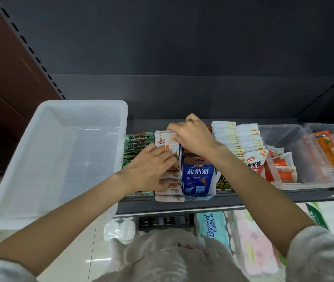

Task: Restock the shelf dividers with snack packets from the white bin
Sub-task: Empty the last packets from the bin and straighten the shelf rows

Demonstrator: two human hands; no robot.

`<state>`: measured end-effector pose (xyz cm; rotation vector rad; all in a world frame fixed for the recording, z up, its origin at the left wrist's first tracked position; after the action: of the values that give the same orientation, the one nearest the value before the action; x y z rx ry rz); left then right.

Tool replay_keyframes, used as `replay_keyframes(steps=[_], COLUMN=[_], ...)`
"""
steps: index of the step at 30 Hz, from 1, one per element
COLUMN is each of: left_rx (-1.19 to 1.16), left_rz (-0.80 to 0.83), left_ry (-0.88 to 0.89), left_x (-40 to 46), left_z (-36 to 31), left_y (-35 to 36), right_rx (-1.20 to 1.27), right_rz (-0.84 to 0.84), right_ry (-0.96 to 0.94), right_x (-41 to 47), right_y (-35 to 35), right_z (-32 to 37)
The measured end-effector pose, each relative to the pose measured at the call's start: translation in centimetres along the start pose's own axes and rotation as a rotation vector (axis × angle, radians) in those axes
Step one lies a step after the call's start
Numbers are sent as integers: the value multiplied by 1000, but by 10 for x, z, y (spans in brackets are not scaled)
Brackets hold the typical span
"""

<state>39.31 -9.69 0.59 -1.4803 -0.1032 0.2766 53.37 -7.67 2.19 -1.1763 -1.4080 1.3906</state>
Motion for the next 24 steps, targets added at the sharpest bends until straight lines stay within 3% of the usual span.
replay_keyframes(steps=[6,10,12,15,18,21,24], left_rx=[9,-66,-94,-139,-174,-194,-237], left_rz=[20,-145,-149,-156,-202,-246,-260], left_ry=[-115,-279,-307,-287,-294,-283,-227], left_x=[9,12,16,17,13,9,7], left_z=[0,29,35,33,36,37,37], left_y=[5,-10,-10,-5,-5,-6,-4], right_rx=[150,459,539,514,519,351,198], right_rz=[18,62,9,-84,138,283,124], right_ry=[-25,-27,11,9,-130,-161,-126], right_x=[-8,-21,-34,-66,-97,-112,-101], right_y=[-3,-9,-13,-17,-6,14,21], right_z=[0,-1,1,15,38,51,54])
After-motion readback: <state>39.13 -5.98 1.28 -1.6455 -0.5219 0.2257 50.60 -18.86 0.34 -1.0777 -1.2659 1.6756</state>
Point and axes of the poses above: each hand's wrist, its own x-axis towards the middle knuckle, its own y-axis out of the palm, z = x × y, the point moved 4 cm from there along x, towards the middle knuckle, and after that the axes turned 13 degrees about z, right-handed, at the moved point
